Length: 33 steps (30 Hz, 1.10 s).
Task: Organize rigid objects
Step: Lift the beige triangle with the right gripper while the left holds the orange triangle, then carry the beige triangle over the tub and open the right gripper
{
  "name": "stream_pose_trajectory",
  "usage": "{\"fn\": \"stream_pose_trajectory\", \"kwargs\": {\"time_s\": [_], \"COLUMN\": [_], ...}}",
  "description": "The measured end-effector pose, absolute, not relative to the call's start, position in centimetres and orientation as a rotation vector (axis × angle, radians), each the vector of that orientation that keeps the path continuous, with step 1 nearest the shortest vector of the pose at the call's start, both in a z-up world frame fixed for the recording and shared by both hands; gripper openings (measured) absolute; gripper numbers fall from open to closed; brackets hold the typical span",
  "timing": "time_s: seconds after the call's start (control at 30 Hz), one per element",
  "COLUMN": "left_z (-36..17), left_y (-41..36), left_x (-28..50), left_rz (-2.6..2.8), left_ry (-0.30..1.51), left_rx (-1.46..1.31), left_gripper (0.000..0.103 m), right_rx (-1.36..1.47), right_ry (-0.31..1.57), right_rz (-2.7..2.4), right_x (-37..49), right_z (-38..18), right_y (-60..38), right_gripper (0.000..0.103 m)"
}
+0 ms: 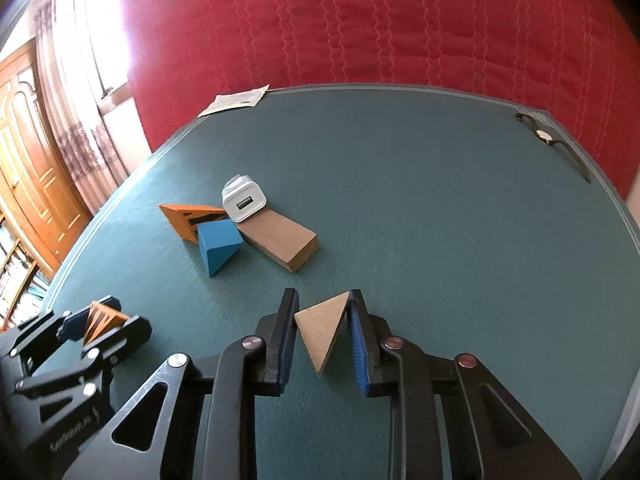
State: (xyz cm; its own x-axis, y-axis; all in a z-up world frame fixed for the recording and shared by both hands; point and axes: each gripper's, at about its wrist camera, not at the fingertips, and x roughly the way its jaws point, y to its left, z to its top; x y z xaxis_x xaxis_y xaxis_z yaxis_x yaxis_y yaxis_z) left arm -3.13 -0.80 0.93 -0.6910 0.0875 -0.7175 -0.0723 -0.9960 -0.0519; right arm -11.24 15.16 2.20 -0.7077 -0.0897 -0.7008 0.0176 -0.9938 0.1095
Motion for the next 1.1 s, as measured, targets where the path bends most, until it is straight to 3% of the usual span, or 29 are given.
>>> {"fn": "stream_pose_trajectory", "kwargs": {"time_s": [0.57, 1.1], "left_z": [1.4, 2.1], "left_y": [0.1, 2.4], "left_x": [-2.5, -1.4], "left_rz": [2.787, 2.749], "left_ry": [-0.014, 0.008], "left_rx": [-1.172, -1.135], "left_gripper": [0.043, 0.043], "right_rx": [1.042, 1.035], "right_ry": [-0.162, -0.278], "right_rz": [-2.877, -3.014], "right_x": [-5.0, 1.4], "right_z": [5.2, 6.3], "right_y": [16.5, 23.6], "right_gripper": [0.025, 0.025]}}
